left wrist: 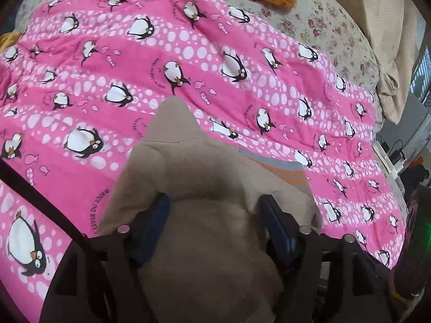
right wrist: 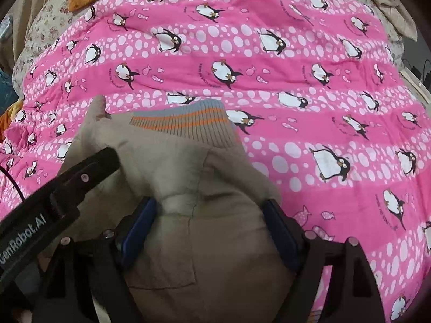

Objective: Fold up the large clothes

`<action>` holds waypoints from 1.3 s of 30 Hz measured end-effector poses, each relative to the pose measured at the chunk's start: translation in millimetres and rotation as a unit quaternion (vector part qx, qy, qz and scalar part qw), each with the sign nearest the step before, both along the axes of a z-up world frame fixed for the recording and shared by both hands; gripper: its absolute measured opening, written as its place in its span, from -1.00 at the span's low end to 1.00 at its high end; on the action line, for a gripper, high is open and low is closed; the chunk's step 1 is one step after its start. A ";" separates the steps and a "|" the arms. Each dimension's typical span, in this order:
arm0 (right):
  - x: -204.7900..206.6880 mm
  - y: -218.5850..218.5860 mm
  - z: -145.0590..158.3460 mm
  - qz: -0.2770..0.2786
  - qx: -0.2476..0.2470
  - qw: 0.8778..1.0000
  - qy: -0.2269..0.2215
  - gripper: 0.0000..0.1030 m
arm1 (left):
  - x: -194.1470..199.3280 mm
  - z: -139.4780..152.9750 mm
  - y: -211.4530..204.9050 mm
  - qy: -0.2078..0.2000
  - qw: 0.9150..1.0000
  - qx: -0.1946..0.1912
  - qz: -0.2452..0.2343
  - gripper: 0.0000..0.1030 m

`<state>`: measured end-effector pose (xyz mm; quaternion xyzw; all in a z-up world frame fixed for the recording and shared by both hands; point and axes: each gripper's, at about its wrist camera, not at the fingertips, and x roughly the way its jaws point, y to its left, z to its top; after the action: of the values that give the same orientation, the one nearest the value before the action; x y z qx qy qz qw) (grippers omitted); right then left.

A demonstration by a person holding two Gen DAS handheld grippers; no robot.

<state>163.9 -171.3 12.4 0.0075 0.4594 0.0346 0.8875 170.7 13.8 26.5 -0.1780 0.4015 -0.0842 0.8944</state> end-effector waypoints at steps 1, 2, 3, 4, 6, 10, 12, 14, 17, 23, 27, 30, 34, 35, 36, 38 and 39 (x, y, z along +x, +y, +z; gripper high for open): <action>0.0 0.2 -0.1 0.001 0.000 1.000 0.000 0.71 | 0.7 0.3 -1.6 0.000 1.000 0.002 -0.003 0.13; -0.2 -0.1 -0.1 0.000 0.000 1.000 -0.001 0.71 | 0.7 0.2 -2.0 0.000 1.000 0.003 -0.005 0.15; -0.5 -0.6 0.0 0.000 0.002 1.000 -0.002 0.72 | 1.3 0.3 -2.9 -0.001 1.000 0.001 -0.008 0.20; -1.3 -1.2 0.2 -0.002 0.006 1.000 -0.005 0.74 | 2.2 0.4 -3.8 -0.001 1.000 -0.002 -0.010 0.27; -3.4 -1.2 1.0 -0.001 0.014 1.000 -0.011 0.76 | 3.1 0.6 -3.8 -0.001 1.000 -0.006 -0.011 0.30; -7.0 -3.6 2.0 -0.007 0.033 0.999 -0.014 0.79 | 2.4 0.2 -2.3 -0.004 1.000 -0.011 -0.012 0.30; -5.1 -6.3 -0.6 -0.005 0.041 0.999 -0.009 0.81 | 2.5 0.1 -3.3 -0.002 1.000 -0.005 -0.012 0.30; -1.7 -6.9 -3.0 -0.001 0.042 0.999 -0.001 0.84 | 3.1 0.4 -8.1 0.003 1.000 0.017 -0.015 0.30; 2.2 -8.2 -4.4 0.004 0.047 0.999 0.008 0.87 | 4.0 1.6 -8.1 0.009 1.000 0.021 -0.019 0.30; -36.3 -34.2 33.3 0.022 0.085 0.996 -0.014 0.75 | -26.0 38.8 18.8 0.014 1.000 0.016 -0.005 0.30; -90.4 -49.9 69.0 0.054 0.050 0.996 -0.050 0.75 | -78.4 66.6 31.6 -0.004 0.998 0.066 -0.006 0.30; -145.6 -67.4 73.8 0.060 0.046 0.995 -0.062 0.75 | -125.9 64.1 32.0 0.003 0.998 0.068 -0.016 0.30; -198.4 -83.1 73.0 0.043 0.045 0.996 -0.060 0.75 | -186.5 48.5 18.5 0.012 0.995 0.101 -0.012 0.30; -210.7 -86.0 76.3 0.042 0.056 0.995 -0.072 0.75 | -197.3 47.3 13.8 0.008 0.994 0.113 -0.009 0.30; -224.2 -86.8 79.2 0.050 0.064 0.993 -0.085 0.75 | -210.2 44.9 8.4 0.003 0.991 0.130 -0.002 0.30; -244.6 -86.0 79.9 0.051 0.056 0.992 -0.103 0.76 | -229.4 36.8 0.4 0.007 0.988 0.156 0.007 0.30; -250.7 -85.4 79.1 0.049 0.052 0.992 -0.105 0.76 | -235.0 33.7 -1.6 0.011 0.987 0.161 0.008 0.30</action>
<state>-86.8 -256.7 91.5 0.0272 0.3613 0.1027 0.9264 -64.3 12.2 60.1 -0.0361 0.4186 -0.0097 0.9074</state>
